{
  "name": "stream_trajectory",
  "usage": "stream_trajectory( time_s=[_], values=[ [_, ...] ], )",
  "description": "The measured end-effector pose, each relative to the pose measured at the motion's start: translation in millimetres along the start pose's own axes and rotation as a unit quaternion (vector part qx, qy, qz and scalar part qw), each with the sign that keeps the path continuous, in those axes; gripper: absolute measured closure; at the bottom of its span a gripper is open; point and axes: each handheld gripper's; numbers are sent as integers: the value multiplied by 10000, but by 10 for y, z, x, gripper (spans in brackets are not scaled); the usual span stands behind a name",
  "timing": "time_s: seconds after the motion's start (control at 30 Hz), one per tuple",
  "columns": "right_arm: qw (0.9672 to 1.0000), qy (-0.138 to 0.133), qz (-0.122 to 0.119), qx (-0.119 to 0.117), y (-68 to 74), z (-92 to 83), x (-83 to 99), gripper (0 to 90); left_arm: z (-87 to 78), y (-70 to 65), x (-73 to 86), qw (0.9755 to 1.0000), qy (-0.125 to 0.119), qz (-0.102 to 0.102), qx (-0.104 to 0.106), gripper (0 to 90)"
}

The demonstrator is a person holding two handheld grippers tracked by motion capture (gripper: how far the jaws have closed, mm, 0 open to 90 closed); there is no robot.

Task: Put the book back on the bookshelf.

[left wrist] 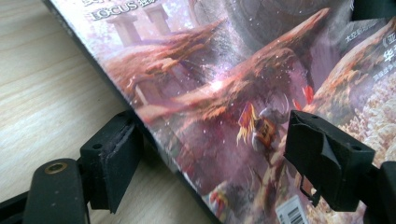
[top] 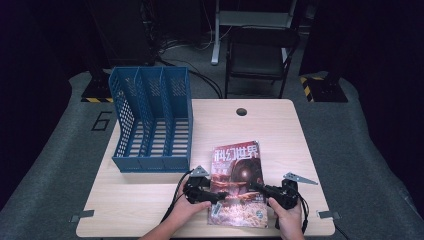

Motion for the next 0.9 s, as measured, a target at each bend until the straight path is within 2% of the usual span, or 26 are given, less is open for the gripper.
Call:
stream_trajectory(
  time_s=[0.13,0.33,0.4,0.43,0.7,0.8,0.9],
  values=[
    [10000,-25,0,-53,3,-3,0,857,28,12,-15,9999,9,-12,127,199],
    [10000,-11,3,-77,-12,2,-1,855,26,11,-14,9999,14,87,51,228],
    [10000,37,45,-39,-39,6,0,854,10,22,-13,10000,48,19,84,264],
    [10000,43,49,-75,-62,15,1,854,13,26,-11,10000,11,33,64,276],
    [9993,294,187,148,-156,58,18,839,28,-2,14,9997,-138,129,-168,337],
    [9987,381,257,223,-172,86,28,819,27,-12,15,9992,-104,293,-258,372],
    [9979,525,275,259,-195,119,36,803,27,-29,18,9988,-94,333,-349,400]
  ],
)
Point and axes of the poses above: each handheld gripper's, and its own axes: z roughly forward along the jaws, x roughly out of its underside, y roughly to its left, and after that the axes turned 4 degrees about -y, right-handed
